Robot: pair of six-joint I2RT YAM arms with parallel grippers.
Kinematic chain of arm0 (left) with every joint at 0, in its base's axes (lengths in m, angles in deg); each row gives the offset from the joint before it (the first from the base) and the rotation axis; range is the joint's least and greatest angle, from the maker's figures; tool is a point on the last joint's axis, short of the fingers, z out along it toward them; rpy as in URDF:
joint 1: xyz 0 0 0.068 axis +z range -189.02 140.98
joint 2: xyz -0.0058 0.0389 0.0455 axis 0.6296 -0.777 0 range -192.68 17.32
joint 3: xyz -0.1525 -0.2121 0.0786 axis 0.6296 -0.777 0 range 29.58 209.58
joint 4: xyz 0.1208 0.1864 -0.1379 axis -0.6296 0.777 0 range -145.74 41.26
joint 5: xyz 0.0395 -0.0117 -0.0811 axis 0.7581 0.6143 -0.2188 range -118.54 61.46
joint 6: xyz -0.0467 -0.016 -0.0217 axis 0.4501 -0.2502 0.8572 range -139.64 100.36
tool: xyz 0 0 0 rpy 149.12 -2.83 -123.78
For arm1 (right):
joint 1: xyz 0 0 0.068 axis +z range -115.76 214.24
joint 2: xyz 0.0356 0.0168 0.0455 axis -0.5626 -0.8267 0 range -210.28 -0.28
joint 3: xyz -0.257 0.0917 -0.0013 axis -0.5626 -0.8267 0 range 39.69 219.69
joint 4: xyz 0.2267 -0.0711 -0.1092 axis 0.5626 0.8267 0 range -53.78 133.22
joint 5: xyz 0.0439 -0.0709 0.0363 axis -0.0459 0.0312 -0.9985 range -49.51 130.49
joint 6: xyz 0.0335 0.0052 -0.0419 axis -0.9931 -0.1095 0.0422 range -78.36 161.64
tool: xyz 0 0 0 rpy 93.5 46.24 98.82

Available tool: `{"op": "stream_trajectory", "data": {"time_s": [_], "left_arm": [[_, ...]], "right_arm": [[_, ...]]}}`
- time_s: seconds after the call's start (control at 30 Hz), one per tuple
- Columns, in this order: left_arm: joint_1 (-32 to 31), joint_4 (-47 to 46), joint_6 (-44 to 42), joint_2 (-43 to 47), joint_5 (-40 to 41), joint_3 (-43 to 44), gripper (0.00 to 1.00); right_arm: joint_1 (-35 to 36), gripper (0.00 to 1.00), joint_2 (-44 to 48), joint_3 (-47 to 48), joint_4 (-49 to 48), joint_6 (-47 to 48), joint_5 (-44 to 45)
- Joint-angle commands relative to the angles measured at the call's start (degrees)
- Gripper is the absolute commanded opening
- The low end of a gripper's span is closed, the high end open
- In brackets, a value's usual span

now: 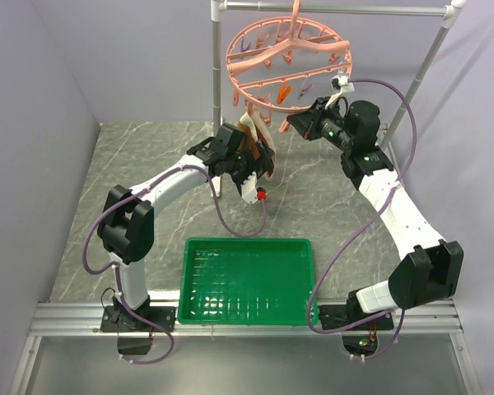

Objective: Clip the underwear to the hanger

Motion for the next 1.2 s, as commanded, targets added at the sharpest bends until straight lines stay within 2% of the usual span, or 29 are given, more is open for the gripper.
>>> {"op": "stream_trajectory", "data": {"time_s": [0.0, 0.43, 0.97, 1.13, 1.17], "left_arm": [[0.35, -1.61, -10.3, 3.81, -3.1, -0.83, 0.99], [0.35, 1.56, -11.44, 4.78, -3.72, 1.46, 0.99], [0.27, 7.43, -18.21, -2.95, 3.22, 10.32, 0.99], [0.27, 9.73, -20.32, -5.06, 5.42, 12.44, 0.97], [0.27, 9.82, -20.41, -5.33, 5.77, 12.97, 0.92]], "right_arm": [[-0.36, 0.0, -0.72, 2.63, -3.24, -0.73, -0.46], [-0.36, 0.0, -2.04, 4.04, -3.42, -0.81, -0.9], [-0.36, 0.0, -1.52, 3.16, -4.12, -0.64, -1.25], [-0.36, 0.0, -1.34, 2.98, -4.29, -0.64, -1.25], [-0.44, 0.0, -1.25, 2.9, -4.29, -0.64, -1.25]]}}
